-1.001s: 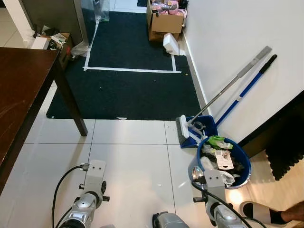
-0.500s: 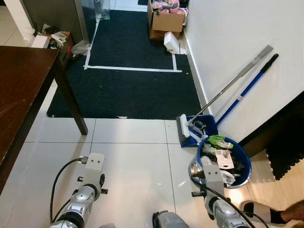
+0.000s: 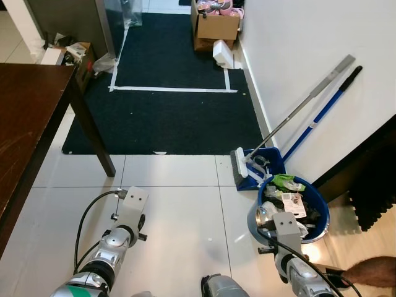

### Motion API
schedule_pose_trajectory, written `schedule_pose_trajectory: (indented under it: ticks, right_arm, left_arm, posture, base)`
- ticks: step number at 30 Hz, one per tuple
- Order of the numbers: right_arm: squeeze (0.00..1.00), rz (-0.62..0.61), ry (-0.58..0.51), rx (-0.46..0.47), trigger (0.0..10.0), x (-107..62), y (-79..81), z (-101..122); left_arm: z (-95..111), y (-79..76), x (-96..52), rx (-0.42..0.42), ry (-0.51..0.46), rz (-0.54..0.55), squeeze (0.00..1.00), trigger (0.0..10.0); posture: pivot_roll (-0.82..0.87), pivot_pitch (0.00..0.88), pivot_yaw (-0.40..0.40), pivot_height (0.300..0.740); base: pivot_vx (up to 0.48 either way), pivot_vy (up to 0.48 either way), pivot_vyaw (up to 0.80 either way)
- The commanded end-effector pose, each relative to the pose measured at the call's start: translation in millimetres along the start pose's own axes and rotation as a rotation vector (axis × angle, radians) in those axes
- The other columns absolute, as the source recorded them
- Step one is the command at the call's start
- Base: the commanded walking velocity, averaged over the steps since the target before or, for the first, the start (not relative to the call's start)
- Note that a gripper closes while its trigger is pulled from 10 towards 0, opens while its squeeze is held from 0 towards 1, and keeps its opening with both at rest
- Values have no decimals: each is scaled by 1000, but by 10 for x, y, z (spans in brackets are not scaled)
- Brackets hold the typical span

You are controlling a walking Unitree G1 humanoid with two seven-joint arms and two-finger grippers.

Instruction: Setting the table

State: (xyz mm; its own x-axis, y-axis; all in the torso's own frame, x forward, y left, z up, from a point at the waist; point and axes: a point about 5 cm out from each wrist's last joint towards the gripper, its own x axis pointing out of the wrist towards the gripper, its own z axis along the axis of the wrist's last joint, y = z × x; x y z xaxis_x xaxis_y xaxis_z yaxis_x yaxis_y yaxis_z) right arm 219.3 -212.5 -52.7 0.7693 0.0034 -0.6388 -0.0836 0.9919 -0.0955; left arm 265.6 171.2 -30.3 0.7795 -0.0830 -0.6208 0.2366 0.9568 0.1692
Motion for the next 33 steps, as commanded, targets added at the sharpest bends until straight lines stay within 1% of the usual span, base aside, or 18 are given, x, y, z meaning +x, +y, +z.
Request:
schedule_pose_trajectory:
  ticks: [1, 2, 4, 6, 7, 8, 10, 11, 13, 15, 20, 23, 31, 33]
  right_arm:
    - [0, 25, 10, -19, 10000, -7, 42, -33]
    - [0, 35, 15, -31, 10000, -2, 65, -34]
    - [0, 55, 13, -65, 10000, 7, 87, -14]
    - [0, 38, 1, -33, 10000, 16, 62, 20]
    - [0, 33, -1, -23, 10000, 19, 51, 31]
    - [0, 33, -1, -23, 10000, 19, 51, 31]
    - [0, 35, 0, -29, 10000, 21, 50, 36]
    - [0, 16, 4, -5, 10000, 21, 33, 31]
    - [0, 8, 5, 8, 10000, 20, 26, 29]
    - [0, 1, 7, 21, 10000, 16, 29, 14]
    - [0, 14, 17, 11, 10000, -4, 95, -54]
    - [0, 17, 20, 9, 10000, -10, 106, -72]
    - [0, 12, 21, 4, 10000, 0, 82, -47]
    - [0, 5, 27, 0, 10000, -1, 63, -51]
  left_arm:
    - [-160, -41, -40, 14, 42, -19, 0, 10000]
    - [-181, -47, -47, 28, 47, -23, 0, 10000]
    - [-199, -53, -52, -5, 48, -18, 0, 10000]
    - [-203, -66, -51, -38, 49, -14, 0, 10000]
    - [-202, -74, -50, -40, 49, -13, 0, 10000]
    - [-202, -74, -50, -40, 49, -13, 0, 10000]
    - [-196, -88, -45, -65, 51, -7, 0, 10000]
    - [-183, -100, -39, -65, 50, -9, 0, 10000]
    - [-178, -103, -37, -61, 50, -11, 0, 10000]
    - [-171, -102, -34, -78, 48, -7, 0, 10000]
    - [-192, -88, -41, -83, 55, -11, 0, 10000]
    - [-195, -90, -42, -87, 57, -11, 0, 10000]
    - [-170, -88, -32, -95, 52, 0, 0, 10000]
    - [-198, -83, -40, -104, 62, 14, 0, 10000]
  posture:
    - [-1, 104, -19, 740]
    - [-2, 100, -16, 740]
    - [-6, 93, -7, 740]
    - [-9, 97, -14, 740]
    - [-6, 96, -12, 740]
    - [-6, 96, -12, 740]
    - [-7, 99, -11, 740]
    - [-9, 102, -9, 740]
    - [-9, 102, -9, 740]
    - [-13, 102, -3, 740]
    - [-16, 103, 9, 740]
    - [-13, 96, 6, 740]
    - [-4, 79, -10, 740]
    - [1, 71, -18, 740]
  base:
    - [0, 0, 0]
    - [0, 0, 0]
    - [0, 0, 0]
    - [0, 0, 0]
    - [0, 0, 0]
    - [0, 0, 0]
    - [0, 0, 0]
    - [0, 0, 0]
    - [0, 0, 0]
    - [0, 0, 0]
    - [0, 0, 0]
    - [0, 0, 0]
    - [0, 0, 0]
    - [0, 0, 0]
